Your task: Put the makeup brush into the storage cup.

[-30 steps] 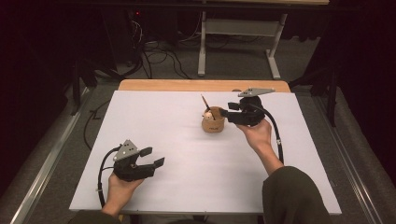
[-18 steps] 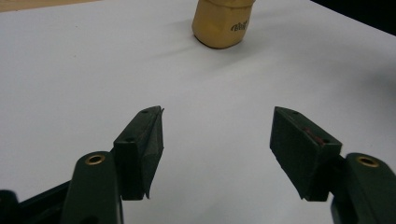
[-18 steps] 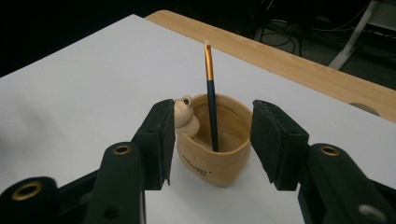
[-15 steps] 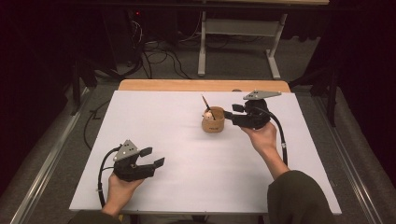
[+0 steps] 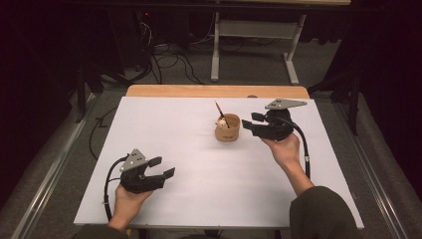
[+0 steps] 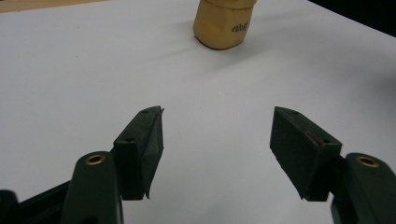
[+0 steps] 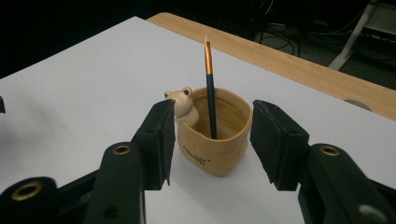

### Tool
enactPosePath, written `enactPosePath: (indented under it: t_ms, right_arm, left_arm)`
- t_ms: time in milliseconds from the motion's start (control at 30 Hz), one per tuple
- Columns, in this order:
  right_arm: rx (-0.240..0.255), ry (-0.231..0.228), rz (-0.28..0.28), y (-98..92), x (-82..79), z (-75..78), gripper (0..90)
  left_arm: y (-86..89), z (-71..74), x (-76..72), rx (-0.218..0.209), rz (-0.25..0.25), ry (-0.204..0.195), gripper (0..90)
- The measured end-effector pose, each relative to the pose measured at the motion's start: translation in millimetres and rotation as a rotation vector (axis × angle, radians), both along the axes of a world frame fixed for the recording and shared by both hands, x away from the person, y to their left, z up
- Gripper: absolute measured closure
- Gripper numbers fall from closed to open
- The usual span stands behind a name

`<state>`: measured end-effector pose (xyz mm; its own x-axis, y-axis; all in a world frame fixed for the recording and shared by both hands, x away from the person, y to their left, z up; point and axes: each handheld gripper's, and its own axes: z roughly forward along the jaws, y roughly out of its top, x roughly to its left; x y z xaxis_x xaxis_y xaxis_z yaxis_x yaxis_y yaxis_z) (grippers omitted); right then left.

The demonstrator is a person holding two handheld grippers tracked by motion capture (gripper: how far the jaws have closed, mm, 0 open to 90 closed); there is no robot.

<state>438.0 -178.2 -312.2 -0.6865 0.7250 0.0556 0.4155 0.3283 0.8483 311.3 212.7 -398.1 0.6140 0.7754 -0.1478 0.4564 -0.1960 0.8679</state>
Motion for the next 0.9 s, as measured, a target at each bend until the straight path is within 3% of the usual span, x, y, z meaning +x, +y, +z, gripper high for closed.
enactPosePath:
  t_ms: [900]
  right_arm:
    - [0.017,-0.036,0.012,-11.4,-18.0,1.2,52.0]
  left_arm:
    - [0.1,0.2,0.1,-0.002,0.002,0.000,35.4]
